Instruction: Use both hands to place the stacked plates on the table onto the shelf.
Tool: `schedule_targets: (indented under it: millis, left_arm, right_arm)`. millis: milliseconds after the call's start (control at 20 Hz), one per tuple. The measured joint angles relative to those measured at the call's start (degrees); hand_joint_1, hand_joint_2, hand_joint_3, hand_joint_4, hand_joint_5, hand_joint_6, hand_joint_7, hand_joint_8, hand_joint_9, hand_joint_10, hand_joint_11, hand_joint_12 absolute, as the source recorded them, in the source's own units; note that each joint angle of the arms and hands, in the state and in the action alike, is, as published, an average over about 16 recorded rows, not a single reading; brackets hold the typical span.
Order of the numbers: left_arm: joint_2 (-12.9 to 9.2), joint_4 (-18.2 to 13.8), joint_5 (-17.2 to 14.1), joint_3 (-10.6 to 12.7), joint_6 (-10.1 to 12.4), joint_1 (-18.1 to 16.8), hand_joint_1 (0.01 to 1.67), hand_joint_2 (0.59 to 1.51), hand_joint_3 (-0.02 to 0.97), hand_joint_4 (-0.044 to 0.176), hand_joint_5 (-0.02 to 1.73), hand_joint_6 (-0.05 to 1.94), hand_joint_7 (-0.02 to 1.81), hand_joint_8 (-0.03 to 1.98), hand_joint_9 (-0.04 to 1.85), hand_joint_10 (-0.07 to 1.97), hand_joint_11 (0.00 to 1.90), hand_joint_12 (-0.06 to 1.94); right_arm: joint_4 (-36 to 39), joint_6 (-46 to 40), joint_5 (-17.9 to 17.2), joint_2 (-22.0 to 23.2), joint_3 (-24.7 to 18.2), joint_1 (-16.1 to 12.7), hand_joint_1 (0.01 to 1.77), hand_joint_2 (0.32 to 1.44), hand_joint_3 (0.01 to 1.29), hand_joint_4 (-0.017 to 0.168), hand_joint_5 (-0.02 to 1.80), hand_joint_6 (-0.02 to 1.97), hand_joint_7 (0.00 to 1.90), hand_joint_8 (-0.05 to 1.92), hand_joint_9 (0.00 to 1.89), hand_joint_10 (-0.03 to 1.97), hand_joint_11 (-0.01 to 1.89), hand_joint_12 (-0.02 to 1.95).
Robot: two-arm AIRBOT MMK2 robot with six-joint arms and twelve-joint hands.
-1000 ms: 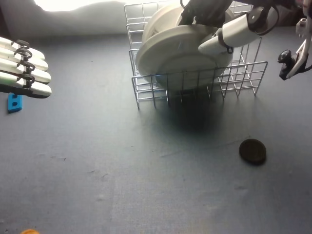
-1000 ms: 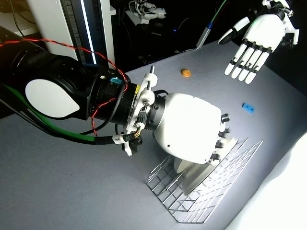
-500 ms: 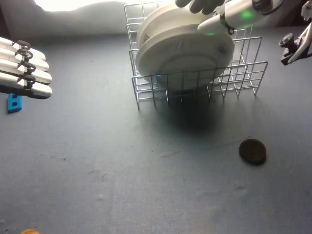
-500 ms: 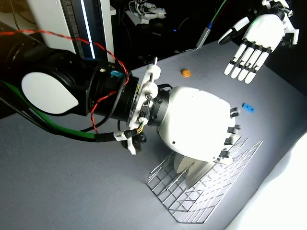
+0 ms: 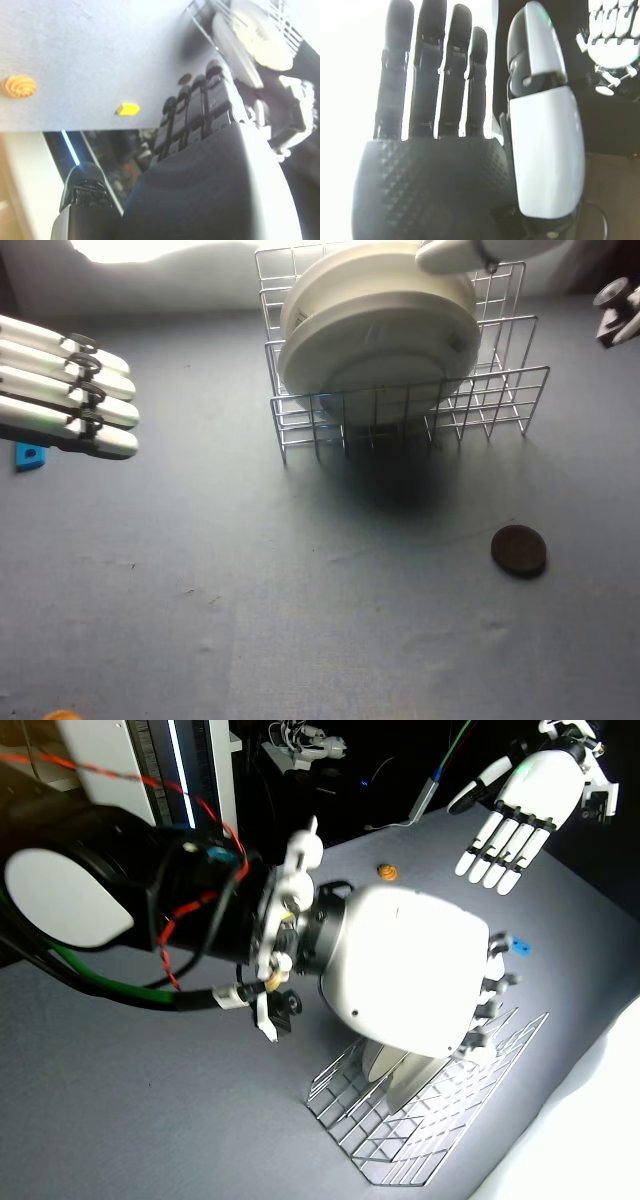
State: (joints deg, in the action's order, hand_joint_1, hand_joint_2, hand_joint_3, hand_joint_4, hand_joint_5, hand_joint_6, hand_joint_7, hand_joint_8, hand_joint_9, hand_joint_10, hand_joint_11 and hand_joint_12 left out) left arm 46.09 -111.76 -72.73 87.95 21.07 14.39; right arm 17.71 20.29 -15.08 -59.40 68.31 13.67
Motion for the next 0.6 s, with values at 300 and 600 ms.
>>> schedule_targets:
  millis: [300,600]
  left_arm:
    - [0.0,1.4,-2.3,-3.6,-1.6,-1.6,0.02,1.127,0.017,0.007,0.04,0.02,0.04,0.0,0.03,-0.05,0.02,0.02]
    - [-0.2,2.9,-5.2,-7.2,-2.7,-3.1,0.04,1.169,0.017,0.007,0.26,0.21,0.29,0.24,0.25,0.28,0.11,0.57]
  right_arm:
    - [2.1,0.7,-1.9,6.6,-5.4,-1.6,0.99,1.03,0.01,-0.001,0.79,0.05,0.97,0.01,1.02,0.02,0.55,1.26]
    - [3.7,2.6,-3.9,13.5,-11.6,-0.7,0.68,1.07,0.01,-0.001,0.8,0.22,0.94,0.27,0.94,0.31,0.51,1.41]
